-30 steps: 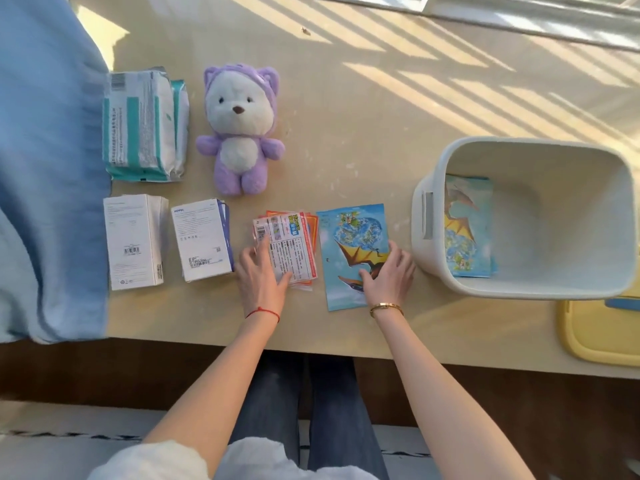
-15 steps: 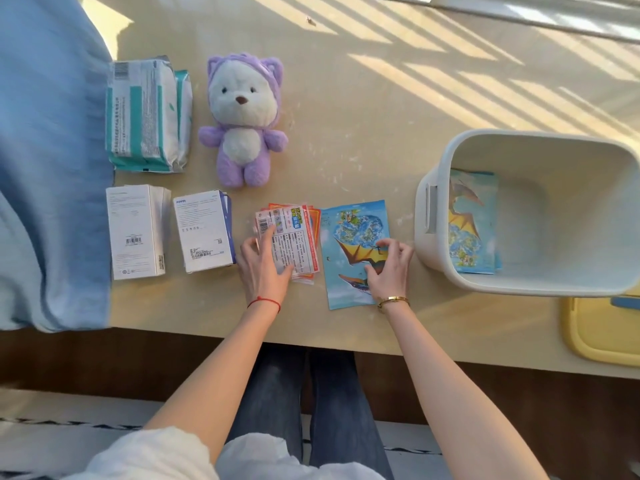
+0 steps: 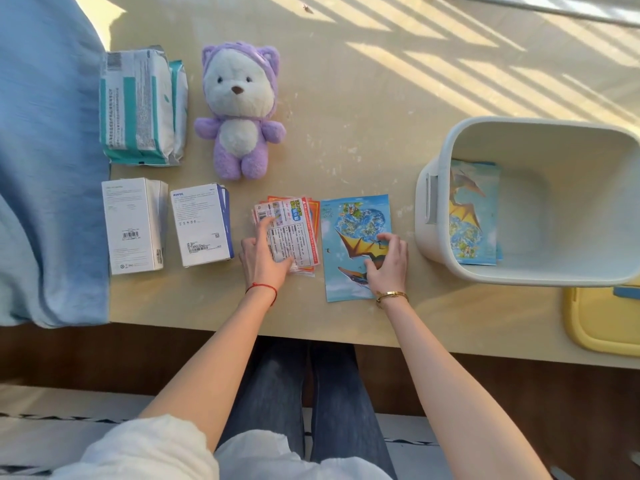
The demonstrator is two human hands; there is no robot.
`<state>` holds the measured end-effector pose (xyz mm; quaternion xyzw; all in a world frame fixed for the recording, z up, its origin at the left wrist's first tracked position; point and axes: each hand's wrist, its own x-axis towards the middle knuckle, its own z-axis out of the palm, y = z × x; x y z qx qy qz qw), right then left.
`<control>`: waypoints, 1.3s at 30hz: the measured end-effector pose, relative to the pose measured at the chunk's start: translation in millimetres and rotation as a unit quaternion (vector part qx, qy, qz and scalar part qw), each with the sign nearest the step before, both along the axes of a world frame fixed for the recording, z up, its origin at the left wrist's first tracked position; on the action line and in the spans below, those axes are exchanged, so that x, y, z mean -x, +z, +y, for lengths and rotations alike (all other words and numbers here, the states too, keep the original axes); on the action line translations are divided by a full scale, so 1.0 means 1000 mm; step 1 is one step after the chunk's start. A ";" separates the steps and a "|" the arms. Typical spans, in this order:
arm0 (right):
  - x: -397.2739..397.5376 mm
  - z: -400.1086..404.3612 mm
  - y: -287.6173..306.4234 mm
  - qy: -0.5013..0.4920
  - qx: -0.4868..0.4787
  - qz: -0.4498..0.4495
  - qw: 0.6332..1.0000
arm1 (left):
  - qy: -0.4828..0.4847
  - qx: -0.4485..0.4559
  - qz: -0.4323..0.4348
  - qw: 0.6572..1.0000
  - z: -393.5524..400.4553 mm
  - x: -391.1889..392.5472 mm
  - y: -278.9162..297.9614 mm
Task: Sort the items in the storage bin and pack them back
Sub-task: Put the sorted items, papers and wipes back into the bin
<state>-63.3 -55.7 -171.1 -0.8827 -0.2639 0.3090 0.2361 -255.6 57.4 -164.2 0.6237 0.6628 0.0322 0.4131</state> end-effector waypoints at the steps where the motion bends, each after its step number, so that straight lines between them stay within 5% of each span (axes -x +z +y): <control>1: 0.000 0.000 0.001 -0.003 -0.001 0.005 1.000 | 0.003 0.003 -0.010 1.000 0.001 0.000 0.002; 13: -0.004 -0.009 0.048 -0.098 -0.117 0.134 0.979 | -0.002 0.046 -0.182 0.982 0.009 0.012 0.040; 26: -0.010 -0.043 0.171 -0.094 -0.255 0.125 0.954 | -0.050 0.027 -0.297 0.953 0.004 0.033 0.178; 39: -0.156 -0.078 0.212 -0.164 -0.248 0.148 0.943 | -0.104 0.019 -0.366 0.925 -0.027 -0.087 0.234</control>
